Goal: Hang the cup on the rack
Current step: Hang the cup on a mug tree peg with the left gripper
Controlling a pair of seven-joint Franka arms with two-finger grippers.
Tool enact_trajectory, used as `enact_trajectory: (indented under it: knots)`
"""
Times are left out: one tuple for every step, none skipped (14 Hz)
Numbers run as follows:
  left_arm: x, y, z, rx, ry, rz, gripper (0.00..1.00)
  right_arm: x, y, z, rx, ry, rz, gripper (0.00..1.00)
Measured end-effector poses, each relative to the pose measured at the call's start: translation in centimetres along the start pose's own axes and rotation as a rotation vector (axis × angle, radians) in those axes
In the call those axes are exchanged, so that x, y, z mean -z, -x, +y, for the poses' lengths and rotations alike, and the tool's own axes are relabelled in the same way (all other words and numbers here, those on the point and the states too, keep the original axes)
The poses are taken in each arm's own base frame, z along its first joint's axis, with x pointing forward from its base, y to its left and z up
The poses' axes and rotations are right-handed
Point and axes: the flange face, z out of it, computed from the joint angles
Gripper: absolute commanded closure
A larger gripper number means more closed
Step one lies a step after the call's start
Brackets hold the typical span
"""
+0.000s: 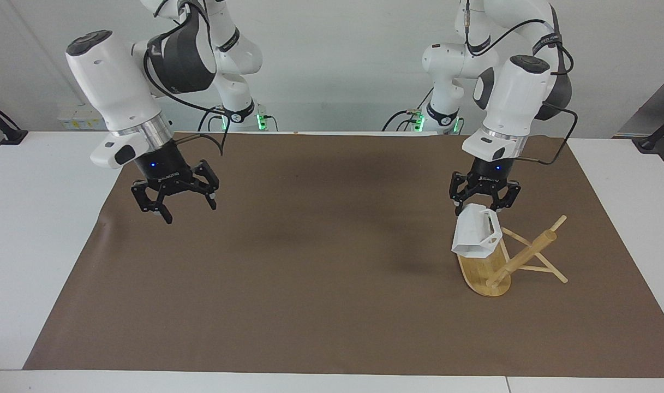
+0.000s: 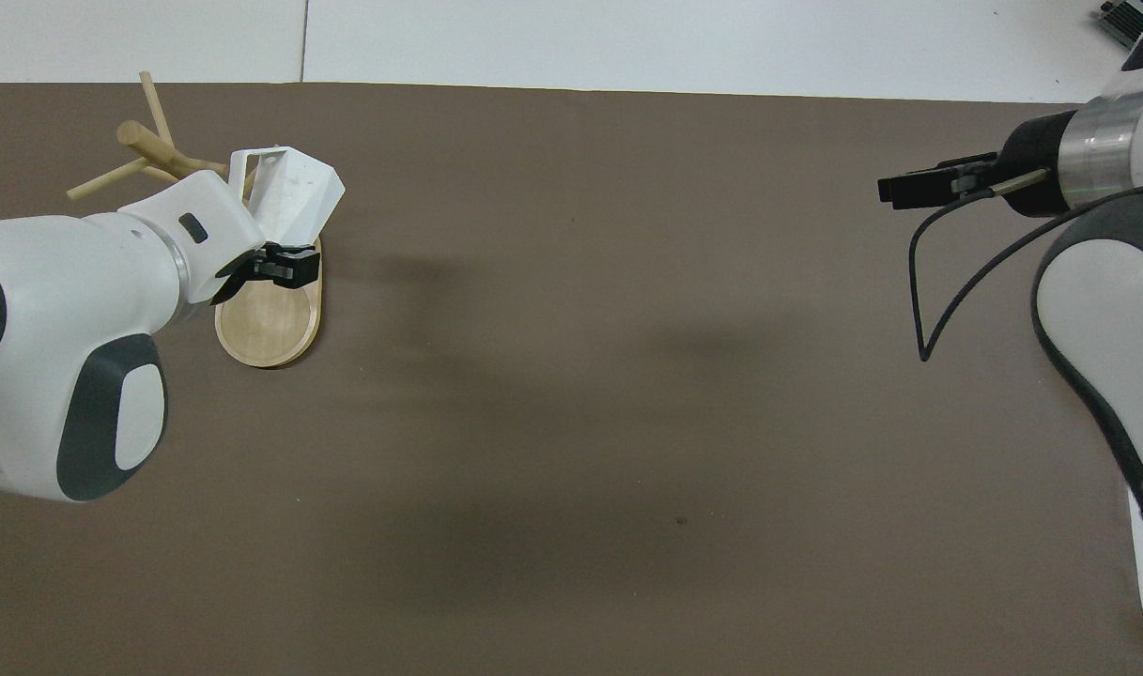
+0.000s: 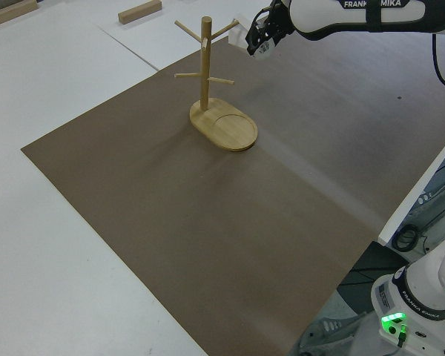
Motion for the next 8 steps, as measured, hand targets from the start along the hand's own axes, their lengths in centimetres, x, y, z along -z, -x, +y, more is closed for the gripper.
enact_trajectory:
  knots:
    - [0.0, 0.0, 0.0, 0.003, -0.003, 0.002, 1.0, 1.2, 0.3, 0.6, -0.01, 0.008, 0.004, 0.0]
    - [0.0, 0.0, 0.0, 0.002, -0.011, 0.002, 1.0, 2.2, 0.7, 1.1, -0.02, 0.014, 0.004, 0.0]
    - [0.0, -0.1, 0.0, 0.002, -0.021, 0.003, 1.0, 3.2, 1.2, 1.6, -0.03, 0.017, -0.008, 0.0]
    - [0.1, -0.1, 0.0, 0.003, -0.024, 0.004, 1.0, 3.8, 1.8, 2.2, -0.037, 0.026, -0.027, 0.0]
    - [0.2, -0.1, 0.0, 0.004, -0.025, 0.005, 1.0, 4.2, 2.3, 2.9, -0.033, 0.056, -0.056, 0.0]
    - [0.3, -0.1, 0.1, 0.006, -0.025, 0.005, 1.0, 4.4, 2.9, 3.5, -0.024, 0.094, -0.092, 0.0]
    - [0.5, -0.1, 0.1, 0.008, -0.025, 0.005, 1.0, 4.4, 3.3, 3.9, -0.015, 0.123, -0.128, 0.0]
    - [0.8, -0.1, 0.2, 0.011, -0.026, 0.002, 1.0, 4.3, 3.7, 4.1, -0.014, 0.136, -0.157, 0.0]
